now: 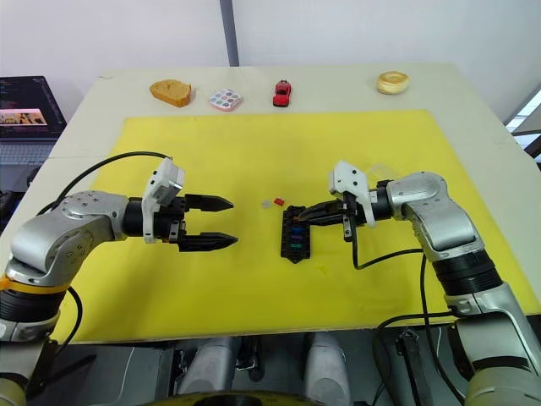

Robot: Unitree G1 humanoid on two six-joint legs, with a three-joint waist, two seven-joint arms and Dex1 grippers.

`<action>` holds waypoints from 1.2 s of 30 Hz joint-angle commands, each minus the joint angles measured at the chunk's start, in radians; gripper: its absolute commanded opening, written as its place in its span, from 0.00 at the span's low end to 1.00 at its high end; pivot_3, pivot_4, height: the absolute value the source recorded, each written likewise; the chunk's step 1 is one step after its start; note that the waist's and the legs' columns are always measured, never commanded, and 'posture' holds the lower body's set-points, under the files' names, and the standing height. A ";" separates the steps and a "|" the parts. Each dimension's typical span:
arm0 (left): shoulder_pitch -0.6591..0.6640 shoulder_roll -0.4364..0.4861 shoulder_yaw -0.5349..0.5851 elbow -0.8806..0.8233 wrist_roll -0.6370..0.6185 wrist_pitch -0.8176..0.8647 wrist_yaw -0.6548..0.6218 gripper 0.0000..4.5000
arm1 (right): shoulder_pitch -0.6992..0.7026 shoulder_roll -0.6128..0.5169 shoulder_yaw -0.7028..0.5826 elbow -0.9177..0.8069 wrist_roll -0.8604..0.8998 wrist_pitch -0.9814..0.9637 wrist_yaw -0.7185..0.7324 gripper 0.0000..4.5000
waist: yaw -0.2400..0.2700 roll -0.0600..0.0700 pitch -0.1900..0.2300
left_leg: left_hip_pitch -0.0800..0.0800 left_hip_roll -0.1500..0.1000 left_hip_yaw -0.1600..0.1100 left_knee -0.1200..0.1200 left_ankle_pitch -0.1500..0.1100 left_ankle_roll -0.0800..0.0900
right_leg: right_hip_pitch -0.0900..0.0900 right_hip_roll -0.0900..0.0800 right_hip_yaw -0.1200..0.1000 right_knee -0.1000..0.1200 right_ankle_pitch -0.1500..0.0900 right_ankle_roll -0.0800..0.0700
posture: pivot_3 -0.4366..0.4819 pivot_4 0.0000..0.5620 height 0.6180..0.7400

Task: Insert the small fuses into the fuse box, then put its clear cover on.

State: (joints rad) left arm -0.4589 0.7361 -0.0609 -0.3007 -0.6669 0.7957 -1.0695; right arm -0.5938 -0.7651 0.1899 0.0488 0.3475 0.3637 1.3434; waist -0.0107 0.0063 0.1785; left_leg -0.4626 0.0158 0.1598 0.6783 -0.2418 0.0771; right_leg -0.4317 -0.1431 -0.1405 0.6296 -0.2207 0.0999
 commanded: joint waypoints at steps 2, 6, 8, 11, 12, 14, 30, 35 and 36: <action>-0.002 0.002 0.027 -0.023 -0.015 -0.007 0.004 0.99 | -0.002 0.001 -0.007 -0.014 -0.004 -0.003 0.010 0.00 | 0.000 0.000 0.000 | 0.000 0.000 0.000 0.000 0.000 0.000 | 0.000 0.000 0.000 0.000 0.000 0.000 | 0.48 0.27 1.00; 0.002 0.000 0.029 -0.023 -0.015 -0.007 0.011 0.99 | -0.006 0.003 -0.003 -0.017 -0.010 0.001 0.009 0.00 | 0.000 0.000 0.000 | 0.000 0.000 0.000 0.000 0.000 0.000 | 0.000 0.000 0.000 0.000 0.000 0.000 | 0.48 0.27 1.00; 0.005 -0.002 0.030 -0.021 -0.013 -0.011 0.013 0.99 | -0.009 0.007 0.001 -0.017 -0.016 0.004 0.004 0.00 | 0.000 0.000 0.000 | 0.000 0.000 0.000 0.000 0.000 0.000 | 0.001 0.000 0.000 0.000 0.000 0.000 | 0.48 0.27 1.00; 0.008 -0.002 0.030 -0.013 -0.010 -0.017 0.011 0.99 | -0.005 0.002 0.009 -0.025 -0.022 0.002 0.012 0.00 | 0.000 0.000 0.000 | 0.000 0.000 0.000 0.000 0.000 0.000 | 0.001 0.000 0.000 0.000 0.000 0.000 | 0.48 0.27 1.00; 0.009 -0.003 0.031 -0.010 -0.009 -0.019 0.011 0.99 | -0.004 0.002 0.010 -0.024 -0.026 -0.003 0.011 0.00 | 0.000 0.000 0.000 | 0.000 0.000 0.000 0.000 0.000 0.000 | 0.001 0.000 0.000 0.000 0.000 0.000 | 0.48 0.27 1.00; 0.010 -0.004 0.031 -0.005 -0.007 -0.022 0.010 0.99 | -0.003 0.002 0.011 -0.024 -0.030 -0.006 0.009 0.00 | 0.000 0.000 0.000 | 0.000 0.000 -0.001 0.000 0.000 0.000 | 0.001 0.000 0.000 0.000 0.000 0.000 | 0.48 0.27 1.00; 0.032 -0.011 0.030 0.012 0.006 -0.054 0.025 0.99 | -0.010 0.009 0.022 -0.019 -0.048 0.016 0.001 0.00 | 0.000 0.000 0.000 | 0.001 0.000 -0.001 0.001 0.000 0.000 | 0.002 0.000 0.000 0.000 0.000 0.000 | 0.48 0.27 1.00; 0.038 -0.012 0.032 0.011 0.003 -0.058 0.031 0.99 | -0.014 0.011 0.013 -0.018 -0.040 0.024 0.002 0.00 | 0.000 0.000 0.000 | 0.001 0.000 -0.001 0.001 0.000 0.000 | 0.002 0.000 0.000 0.000 0.000 0.000 | 0.48 0.27 1.00; 0.039 -0.012 0.032 0.011 0.002 -0.058 0.032 1.00 | -0.016 0.011 0.011 -0.016 -0.039 0.025 0.002 0.16 | 0.000 0.000 0.000 | 0.001 0.000 -0.001 0.001 0.000 0.000 | 0.002 0.000 0.000 0.000 0.000 0.000 | 0.48 0.27 1.00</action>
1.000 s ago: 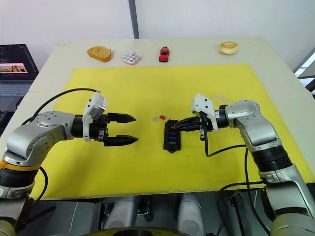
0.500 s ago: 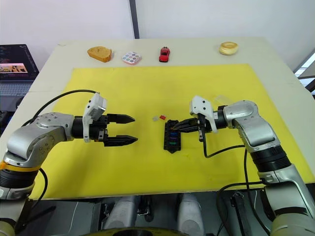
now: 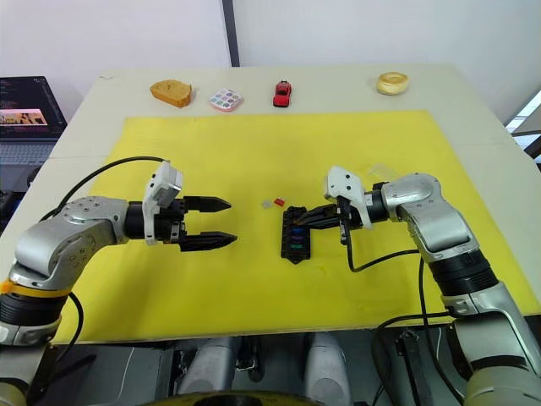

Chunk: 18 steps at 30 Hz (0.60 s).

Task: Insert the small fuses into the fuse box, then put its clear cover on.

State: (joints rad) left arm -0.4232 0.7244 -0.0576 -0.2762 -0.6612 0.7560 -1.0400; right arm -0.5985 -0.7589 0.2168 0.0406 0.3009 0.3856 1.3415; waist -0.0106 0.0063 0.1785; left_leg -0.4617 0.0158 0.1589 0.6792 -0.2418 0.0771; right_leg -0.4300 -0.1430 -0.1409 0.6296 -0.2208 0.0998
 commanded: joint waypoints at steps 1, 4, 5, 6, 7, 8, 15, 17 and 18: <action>0.004 -0.001 0.029 -0.013 -0.004 -0.018 0.003 1.00 | -0.013 0.005 -0.019 -0.007 0.010 0.005 0.003 0.22 | 0.000 0.000 0.000 | 0.000 0.000 0.000 0.000 0.000 0.000 | 0.000 0.000 0.000 0.000 0.000 0.000 | 0.48 0.27 1.00; 0.005 -0.005 0.030 -0.013 -0.006 -0.016 0.007 1.00 | -0.021 0.009 -0.038 -0.006 0.027 0.016 -0.001 0.41 | 0.000 0.000 0.000 | 0.000 0.000 0.000 0.000 0.000 0.000 | 0.000 0.000 0.000 0.000 0.000 0.000 | 0.48 0.27 1.00; 0.004 -0.007 0.029 -0.011 -0.006 -0.016 0.008 1.00 | -0.028 0.011 -0.045 -0.002 0.031 0.019 -0.004 0.41 | 0.000 0.000 0.000 | 0.000 0.000 0.000 0.000 0.000 0.000 | 0.000 0.000 0.000 0.000 0.000 0.000 | 0.48 0.27 1.00; 0.003 -0.008 0.029 -0.008 -0.005 -0.016 0.009 1.00 | -0.035 0.011 -0.049 0.002 0.033 0.020 -0.005 0.41 | 0.000 0.000 0.000 | 0.000 0.000 0.000 0.000 0.000 0.000 | 0.000 0.000 0.000 0.000 0.000 0.000 | 0.48 0.27 1.00; 0.003 -0.009 0.029 -0.009 -0.006 -0.016 0.011 1.00 | -0.040 0.009 -0.053 0.003 0.035 0.026 -0.004 0.41 | 0.000 0.000 0.000 | 0.000 0.000 0.000 0.000 0.000 0.000 | 0.000 0.000 0.000 0.000 0.000 0.000 | 0.48 0.27 1.00; 0.003 -0.010 0.029 -0.009 -0.006 -0.015 0.011 1.00 | -0.045 0.009 -0.056 0.004 0.038 0.032 -0.005 0.41 | 0.000 0.000 0.000 | 0.000 0.000 0.000 0.001 0.000 0.000 | 0.000 0.000 0.000 0.000 0.000 0.000 | 0.48 0.27 1.00; 0.002 -0.009 0.030 -0.005 -0.005 -0.013 0.014 1.00 | -0.083 -0.001 -0.074 0.024 0.057 0.066 0.003 0.41 | 0.000 0.000 0.000 | 0.000 0.000 0.000 0.001 0.000 0.000 | 0.000 0.000 0.000 0.000 0.000 0.000 | 0.48 0.27 1.00; 0.002 -0.007 0.032 -0.002 -0.005 -0.013 0.012 1.00 | -0.085 -0.004 -0.077 0.010 0.070 0.085 0.009 0.41 | 0.000 0.000 0.000 | 0.000 0.000 0.000 0.001 0.000 0.000 | 0.000 0.000 0.000 0.000 0.000 0.000 | 0.48 0.27 1.00; 0.001 -0.005 0.033 -0.001 -0.005 -0.013 0.011 1.00 | -0.082 -0.002 -0.077 -0.001 0.077 0.096 0.009 0.41 | 0.000 0.000 0.000 | 0.000 0.000 0.000 0.001 0.000 0.000 | 0.000 0.000 0.000 0.000 0.000 0.000 | 0.48 0.27 1.00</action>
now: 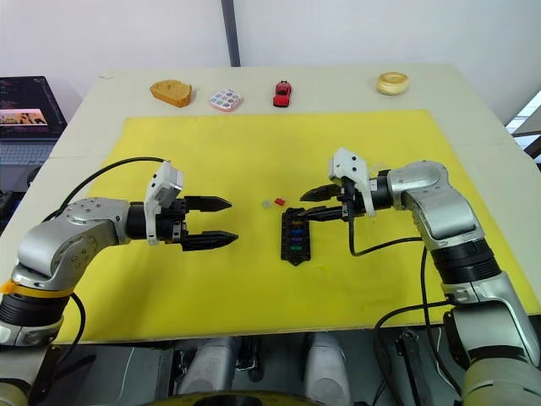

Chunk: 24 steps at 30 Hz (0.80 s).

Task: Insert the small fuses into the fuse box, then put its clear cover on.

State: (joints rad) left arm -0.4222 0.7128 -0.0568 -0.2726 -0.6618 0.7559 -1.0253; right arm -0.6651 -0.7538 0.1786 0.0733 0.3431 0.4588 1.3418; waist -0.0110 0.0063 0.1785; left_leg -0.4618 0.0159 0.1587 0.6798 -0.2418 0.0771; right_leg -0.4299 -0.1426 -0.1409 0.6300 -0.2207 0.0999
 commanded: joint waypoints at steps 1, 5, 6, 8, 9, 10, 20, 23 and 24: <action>0.000 0.006 0.032 -0.003 -0.004 -0.014 -0.004 1.00 | -0.010 -0.006 -0.037 -0.044 0.039 0.030 0.008 0.41 | 0.000 0.000 0.000 | 0.000 0.000 0.000 0.000 0.000 0.000 | 0.000 0.000 0.000 0.000 0.000 0.000 | 0.48 0.27 1.00; -0.001 0.005 0.031 -0.005 -0.004 -0.014 -0.004 1.00 | 0.031 0.007 -0.016 -0.074 0.033 0.015 -0.006 0.16 | 0.001 0.000 0.000 | 0.000 0.000 0.000 0.000 0.000 0.000 | 0.000 0.000 0.000 0.000 0.000 0.000 | 0.48 0.27 1.00; -0.001 0.005 0.030 -0.005 -0.004 -0.014 -0.004 1.00 | 0.038 0.009 -0.015 -0.077 0.032 0.012 -0.009 0.07 | 0.001 0.000 0.000 | 0.000 0.000 0.000 0.000 0.000 0.000 | 0.000 0.000 0.000 0.000 0.000 0.000 | 0.48 0.27 1.00; 0.002 0.008 0.029 -0.005 -0.003 -0.016 -0.007 1.00 | 0.047 0.013 -0.014 -0.076 0.026 0.005 -0.014 0.02 | 0.000 0.000 0.000 | 0.000 0.000 0.000 0.000 0.000 0.000 | 0.000 0.000 0.000 0.000 0.000 0.000 | 0.48 0.27 1.00; 0.004 0.011 0.027 -0.006 -0.001 -0.017 -0.009 1.00 | 0.052 0.015 -0.012 -0.076 0.024 0.001 -0.016 0.02 | 0.000 0.000 0.000 | 0.000 0.000 0.000 0.000 0.000 0.000 | 0.000 0.000 0.000 0.000 0.000 0.000 | 0.48 0.27 1.00; 0.006 0.014 0.025 -0.007 0.001 -0.018 -0.012 1.00 | 0.055 0.017 -0.011 -0.076 0.021 -0.001 -0.018 0.02 | 0.000 0.000 0.000 | 0.000 0.000 0.000 0.000 0.000 0.000 | 0.000 0.000 0.000 0.000 0.000 0.000 | 0.48 0.27 1.00; 0.010 0.034 0.002 -0.023 0.038 -0.039 -0.034 1.00 | 0.083 0.019 0.009 -0.077 -0.012 -0.036 -0.028 0.02 | 0.000 0.000 0.000 | 0.000 0.000 0.000 0.000 0.000 0.000 | 0.000 0.000 0.000 0.000 0.000 0.000 | 0.48 0.27 1.00; 0.007 0.033 0.002 -0.026 0.036 -0.034 -0.032 1.00 | 0.093 0.016 0.019 -0.071 -0.028 -0.043 -0.027 0.02 | -0.001 0.000 0.000 | 0.000 0.000 0.000 0.000 0.000 0.000 | 0.000 0.000 0.000 0.000 0.000 0.000 | 0.48 0.27 1.00; 0.006 0.033 0.003 -0.027 0.036 -0.033 -0.032 1.00 | 0.097 0.014 0.023 -0.070 -0.034 -0.045 -0.028 0.02 | 0.000 0.000 0.000 | 0.000 0.000 0.000 0.000 0.000 0.000 | 0.000 0.000 0.000 0.000 0.000 0.000 | 0.48 0.27 1.00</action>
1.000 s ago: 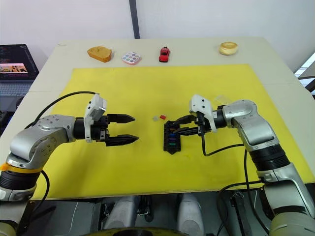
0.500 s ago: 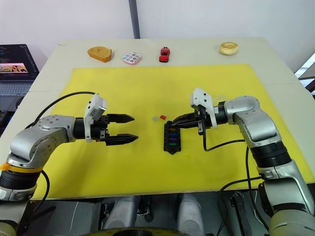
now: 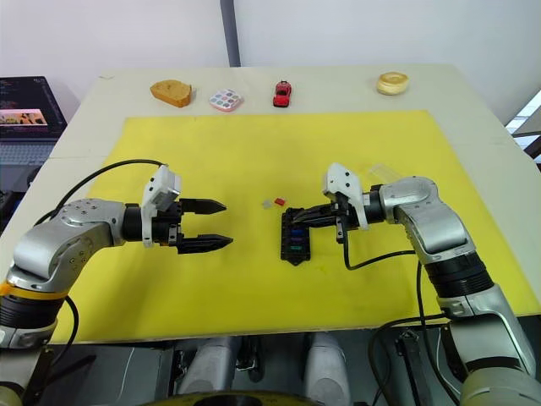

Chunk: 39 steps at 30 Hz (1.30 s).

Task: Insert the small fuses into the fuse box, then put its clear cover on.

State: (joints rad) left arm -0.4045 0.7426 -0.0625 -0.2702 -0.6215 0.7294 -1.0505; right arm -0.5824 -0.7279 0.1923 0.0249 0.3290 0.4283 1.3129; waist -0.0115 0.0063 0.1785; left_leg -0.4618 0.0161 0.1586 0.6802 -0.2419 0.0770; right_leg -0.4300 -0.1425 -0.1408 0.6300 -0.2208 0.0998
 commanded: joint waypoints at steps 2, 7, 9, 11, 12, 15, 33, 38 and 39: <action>-0.013 0.004 0.009 -0.030 -0.005 -0.004 -0.006 1.00 | 0.021 -0.016 0.018 -0.022 -0.030 -0.016 0.004 0.02 | 0.001 0.000 0.000 | 0.000 0.000 0.000 0.000 0.000 0.000 | 0.000 0.000 0.000 0.000 0.000 0.000 | 0.48 0.27 1.00; -0.016 0.006 0.014 -0.028 -0.006 -0.003 -0.007 1.00 | 0.044 -0.030 0.047 -0.008 -0.064 -0.028 0.008 0.02 | 0.000 0.000 0.000 | 0.001 0.000 0.000 0.000 0.000 0.000 | 0.001 0.000 0.000 0.000 0.000 0.000 | 0.48 0.27 1.00; -0.014 0.006 0.015 -0.025 -0.005 -0.006 -0.008 1.00 | 0.048 -0.032 0.057 0.000 -0.076 -0.025 0.001 0.02 | 0.001 0.000 -0.001 | 0.001 0.000 0.000 0.000 0.000 0.000 | 0.001 0.000 0.000 0.000 0.000 0.000 | 0.48 0.27 1.00; -0.013 0.005 0.016 -0.020 -0.003 -0.011 -0.009 1.00 | 0.049 -0.029 0.065 0.007 -0.088 -0.030 -0.007 0.02 | 0.001 0.000 -0.001 | 0.001 0.000 -0.001 0.000 0.000 0.000 | 0.002 0.000 0.000 0.000 0.000 -0.001 | 0.48 0.27 1.00; -0.013 0.005 0.018 -0.017 -0.003 -0.013 -0.010 1.00 | 0.047 -0.023 0.061 0.006 -0.081 -0.025 -0.009 0.02 | 0.001 -0.001 -0.001 | 0.002 0.000 -0.001 0.000 0.000 0.000 | 0.002 0.000 0.000 0.000 -0.001 -0.001 | 0.48 0.27 1.00; -0.005 0.000 0.024 -0.014 -0.001 -0.023 -0.006 1.00 | 0.032 -0.001 0.012 -0.011 -0.016 0.017 -0.020 0.02 | 0.001 -0.001 -0.001 | 0.002 0.000 -0.001 0.000 0.000 0.000 | 0.002 0.000 0.000 0.000 -0.002 -0.003 | 0.48 0.27 1.00; 0.035 0.166 0.392 0.213 -0.010 -0.059 0.033 1.00 | 0.089 -0.146 -0.482 0.006 0.162 0.203 -0.314 0.55 | 0.016 0.000 0.000 | 0.000 -0.002 0.001 -0.001 -0.001 0.001 | -0.005 -0.006 -0.002 0.000 -0.001 -0.002 | 0.48 0.27 1.00; 0.105 0.150 0.429 0.280 0.021 -0.128 0.047 1.00 | 0.139 -0.150 -0.553 0.085 0.145 0.152 -0.377 0.99 | 0.013 0.000 0.000 | 0.000 -0.001 0.002 -0.002 -0.001 0.001 | -0.001 -0.006 -0.002 0.000 0.000 -0.001 | 0.48 0.27 1.00; 0.109 0.145 0.429 0.290 0.024 -0.139 0.049 1.00 | 0.143 -0.148 -0.555 0.102 0.141 0.142 -0.382 0.99 | 0.013 0.000 0.000 | 0.000 -0.001 0.002 -0.002 -0.001 0.001 | -0.002 -0.006 -0.002 0.000 0.000 -0.001 | 0.48 0.27 1.00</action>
State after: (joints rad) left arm -0.2907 0.8892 0.3323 0.0203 -0.6055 0.6258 -1.0030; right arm -0.4330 -0.8681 -0.3268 0.1260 0.4732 0.5994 0.9426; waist 0.0018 0.0066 0.1783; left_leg -0.4618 0.0147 0.1602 0.6786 -0.2426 0.0776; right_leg -0.4324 -0.1489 -0.1423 0.6302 -0.2219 0.0976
